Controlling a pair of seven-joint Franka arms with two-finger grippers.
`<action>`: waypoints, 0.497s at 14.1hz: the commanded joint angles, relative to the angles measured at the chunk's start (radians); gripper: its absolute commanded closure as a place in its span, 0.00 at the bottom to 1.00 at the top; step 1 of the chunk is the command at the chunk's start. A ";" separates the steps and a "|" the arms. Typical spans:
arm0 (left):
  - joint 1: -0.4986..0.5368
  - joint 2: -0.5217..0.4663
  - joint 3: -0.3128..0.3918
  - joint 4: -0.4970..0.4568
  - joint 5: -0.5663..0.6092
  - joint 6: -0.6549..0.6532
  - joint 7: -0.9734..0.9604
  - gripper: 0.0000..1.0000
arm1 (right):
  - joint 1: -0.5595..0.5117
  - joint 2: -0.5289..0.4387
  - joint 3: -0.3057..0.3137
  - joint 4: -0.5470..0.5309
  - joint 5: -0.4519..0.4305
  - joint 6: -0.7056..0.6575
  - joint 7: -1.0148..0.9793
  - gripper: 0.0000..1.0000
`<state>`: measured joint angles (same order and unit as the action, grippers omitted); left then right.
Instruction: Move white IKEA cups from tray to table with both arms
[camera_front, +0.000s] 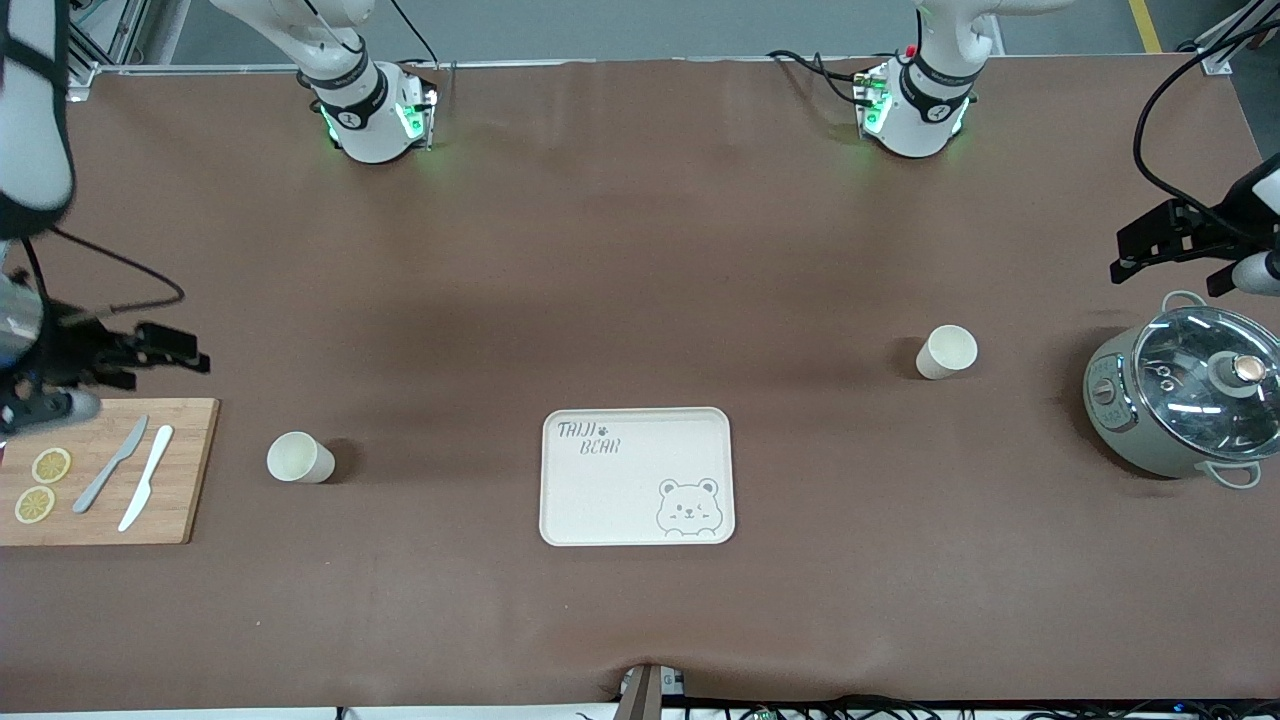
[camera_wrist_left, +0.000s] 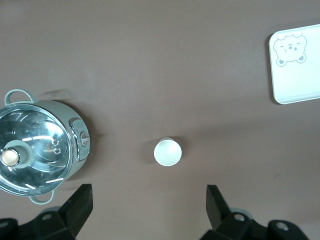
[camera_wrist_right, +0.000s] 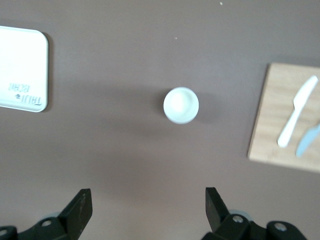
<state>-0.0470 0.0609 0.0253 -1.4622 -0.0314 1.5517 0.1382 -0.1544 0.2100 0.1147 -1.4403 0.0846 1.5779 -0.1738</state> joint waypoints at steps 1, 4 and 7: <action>0.006 0.020 -0.010 0.028 -0.002 -0.004 0.001 0.00 | -0.008 -0.182 -0.003 -0.176 0.001 0.011 0.043 0.00; 0.007 0.023 -0.010 0.026 0.004 -0.001 -0.028 0.00 | -0.028 -0.375 -0.010 -0.365 0.001 0.057 0.098 0.00; 0.010 0.033 -0.010 0.025 0.021 0.051 -0.026 0.00 | -0.039 -0.419 -0.010 -0.347 -0.014 0.034 0.103 0.00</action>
<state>-0.0463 0.0803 0.0239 -1.4605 -0.0297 1.5828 0.1189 -0.1754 -0.1549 0.0959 -1.7499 0.0810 1.5941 -0.0888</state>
